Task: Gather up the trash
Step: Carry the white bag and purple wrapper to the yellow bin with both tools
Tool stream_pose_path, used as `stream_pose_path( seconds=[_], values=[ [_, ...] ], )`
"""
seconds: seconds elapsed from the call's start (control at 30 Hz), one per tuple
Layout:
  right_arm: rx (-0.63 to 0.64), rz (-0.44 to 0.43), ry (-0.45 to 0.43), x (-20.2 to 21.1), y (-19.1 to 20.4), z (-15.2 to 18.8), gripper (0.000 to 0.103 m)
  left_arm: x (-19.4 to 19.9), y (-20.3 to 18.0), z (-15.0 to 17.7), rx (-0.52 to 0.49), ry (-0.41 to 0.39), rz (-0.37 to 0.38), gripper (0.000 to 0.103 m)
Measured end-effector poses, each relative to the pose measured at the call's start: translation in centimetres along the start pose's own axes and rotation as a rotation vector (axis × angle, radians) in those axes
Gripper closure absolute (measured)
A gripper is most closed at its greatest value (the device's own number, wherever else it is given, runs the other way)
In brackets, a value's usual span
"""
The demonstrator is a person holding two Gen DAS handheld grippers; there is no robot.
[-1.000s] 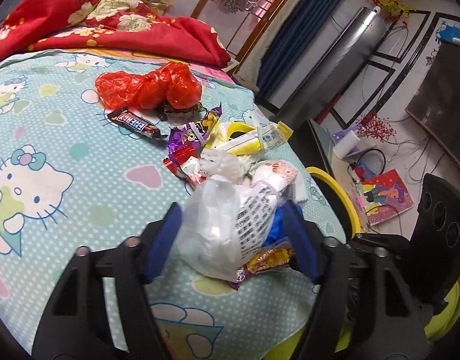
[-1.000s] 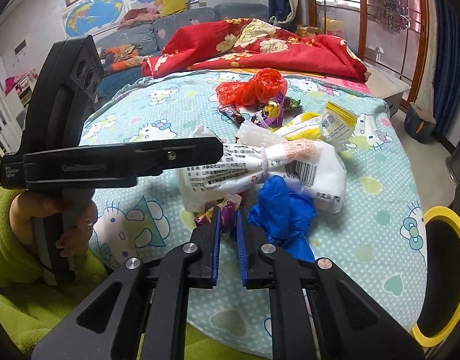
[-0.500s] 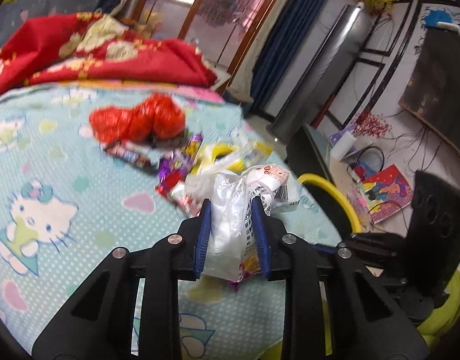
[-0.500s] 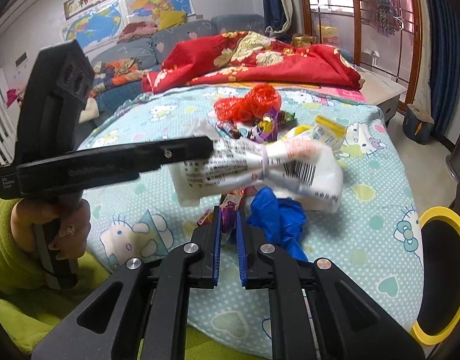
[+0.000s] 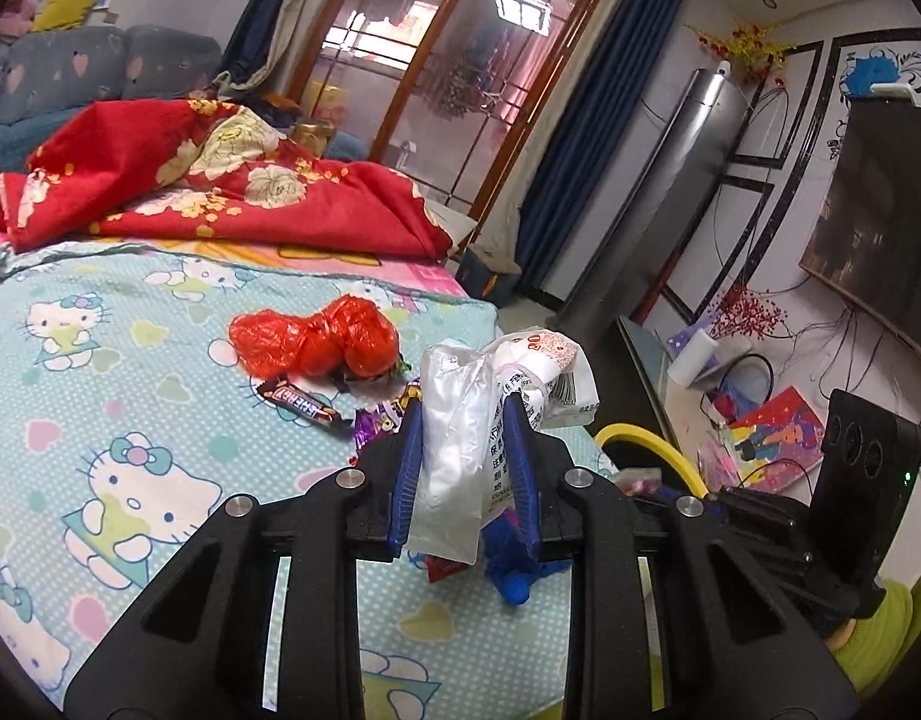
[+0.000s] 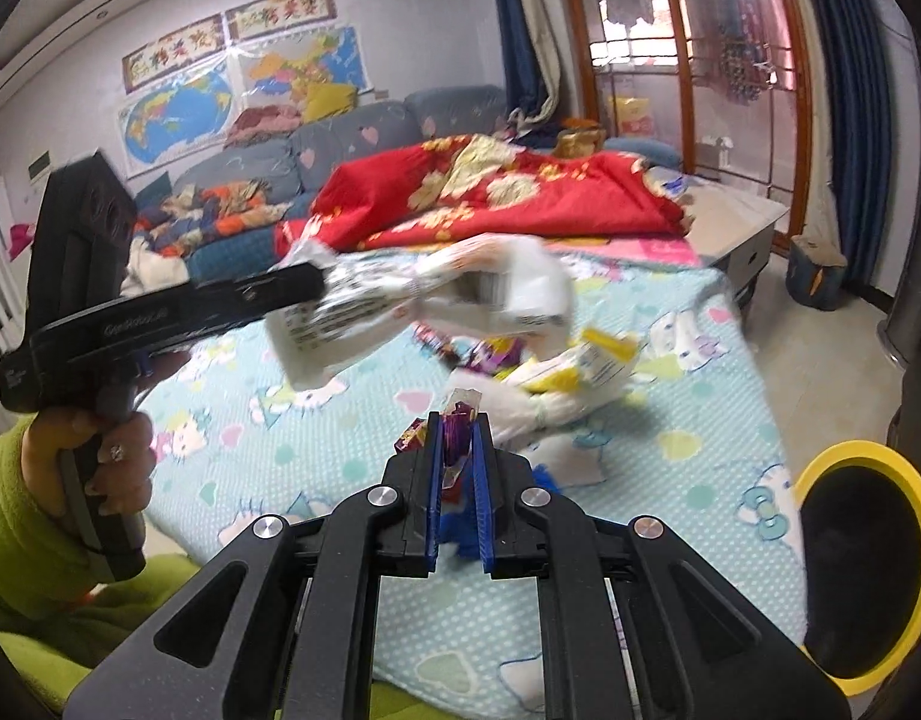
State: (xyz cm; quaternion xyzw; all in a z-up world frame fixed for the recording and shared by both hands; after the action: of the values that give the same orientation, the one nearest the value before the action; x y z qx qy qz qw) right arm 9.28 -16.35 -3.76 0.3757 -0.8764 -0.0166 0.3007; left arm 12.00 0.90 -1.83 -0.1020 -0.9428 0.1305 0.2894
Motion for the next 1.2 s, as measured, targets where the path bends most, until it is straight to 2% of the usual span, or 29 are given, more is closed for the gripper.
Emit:
stream_pose_path(
  seconds=[0.53, 0.83, 1.2],
  values=[
    [-0.093, 0.165, -0.117, 5.2, -6.2, -1.7, 0.094, -0.6, -3.6, -0.7, -0.032, -0.001, 0.016, 0.083],
    [-0.188, 0.277, -0.176, 8.7, -11.0, -1.2, 0.094, -1.9, -7.1, -0.6, -0.094, 0.011, 0.044, 0.083],
    [-0.279, 0.374, -0.236, 12.8, -15.4, -0.5, 0.094, -3.1, -10.9, -0.2, -0.164, 0.029, 0.081, 0.083]
  ],
)
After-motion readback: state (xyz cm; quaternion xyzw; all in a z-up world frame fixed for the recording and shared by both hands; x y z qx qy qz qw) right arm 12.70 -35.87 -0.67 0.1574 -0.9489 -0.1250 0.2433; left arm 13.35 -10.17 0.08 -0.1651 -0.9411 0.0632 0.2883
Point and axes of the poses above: each gripper's, at about its wrist camera, not at the fingertips, and x roughly against the way its jaws point, y to its left, z to its underside, the point moved 7 cm from there along -x, roughly the way its jaws point, and after that the axes turned 11 degrees about -z, right-handed, at the moved point
